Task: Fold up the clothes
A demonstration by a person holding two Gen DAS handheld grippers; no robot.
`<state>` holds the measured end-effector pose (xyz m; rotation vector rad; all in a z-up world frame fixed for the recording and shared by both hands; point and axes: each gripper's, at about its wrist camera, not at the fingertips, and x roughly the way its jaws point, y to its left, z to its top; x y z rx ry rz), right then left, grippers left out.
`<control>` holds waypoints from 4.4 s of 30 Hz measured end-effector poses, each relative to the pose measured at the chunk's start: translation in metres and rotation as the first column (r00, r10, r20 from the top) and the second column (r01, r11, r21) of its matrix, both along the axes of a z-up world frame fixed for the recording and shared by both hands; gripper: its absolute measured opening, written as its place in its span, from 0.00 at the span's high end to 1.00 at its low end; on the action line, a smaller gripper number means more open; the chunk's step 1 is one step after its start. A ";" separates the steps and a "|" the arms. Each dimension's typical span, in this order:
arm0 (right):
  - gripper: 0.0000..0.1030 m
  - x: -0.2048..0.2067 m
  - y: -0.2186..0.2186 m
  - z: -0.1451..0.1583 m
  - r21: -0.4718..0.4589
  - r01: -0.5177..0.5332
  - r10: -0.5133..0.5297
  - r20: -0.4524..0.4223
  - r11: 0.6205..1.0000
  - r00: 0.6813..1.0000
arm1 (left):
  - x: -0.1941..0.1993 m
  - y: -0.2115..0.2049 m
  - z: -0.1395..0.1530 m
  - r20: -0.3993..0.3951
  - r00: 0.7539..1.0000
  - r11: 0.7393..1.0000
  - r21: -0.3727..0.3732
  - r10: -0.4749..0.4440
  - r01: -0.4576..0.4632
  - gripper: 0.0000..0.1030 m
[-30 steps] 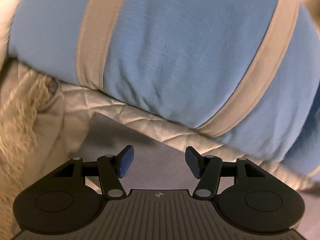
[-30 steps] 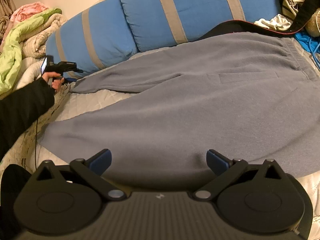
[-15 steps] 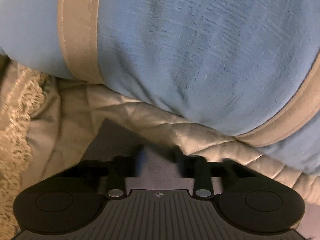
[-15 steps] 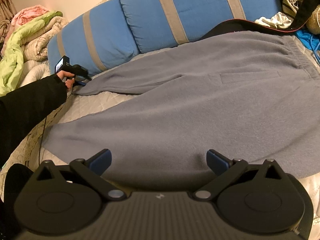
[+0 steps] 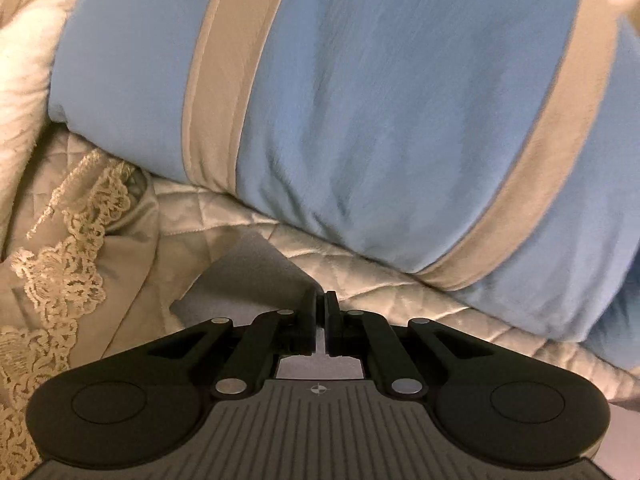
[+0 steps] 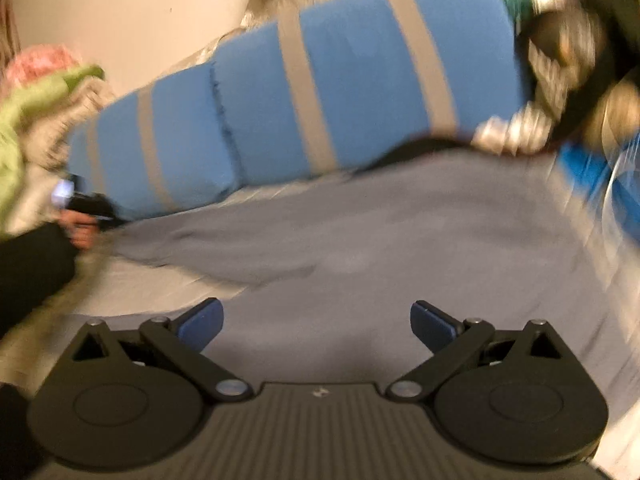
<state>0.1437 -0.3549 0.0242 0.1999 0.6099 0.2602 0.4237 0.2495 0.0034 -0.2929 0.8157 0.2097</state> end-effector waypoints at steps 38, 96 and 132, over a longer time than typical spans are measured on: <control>0.97 0.152 -0.082 -0.012 -0.206 0.200 -0.174 0.139 0.958 0.975 | -0.094 0.042 0.055 0.223 0.971 0.988 -0.102 -0.090 0.115 0.97; 0.90 -0.004 -0.082 -0.005 -0.960 -0.162 0.383 -0.064 0.230 0.921 | -0.321 -0.320 -0.066 -0.389 0.344 -0.007 0.671 -0.855 0.741 0.80; 0.92 -0.087 -0.103 -0.090 -0.934 -0.335 0.379 -0.269 0.120 0.885 | -0.410 -0.312 -0.064 -0.523 0.208 -0.261 0.683 -0.827 0.682 0.98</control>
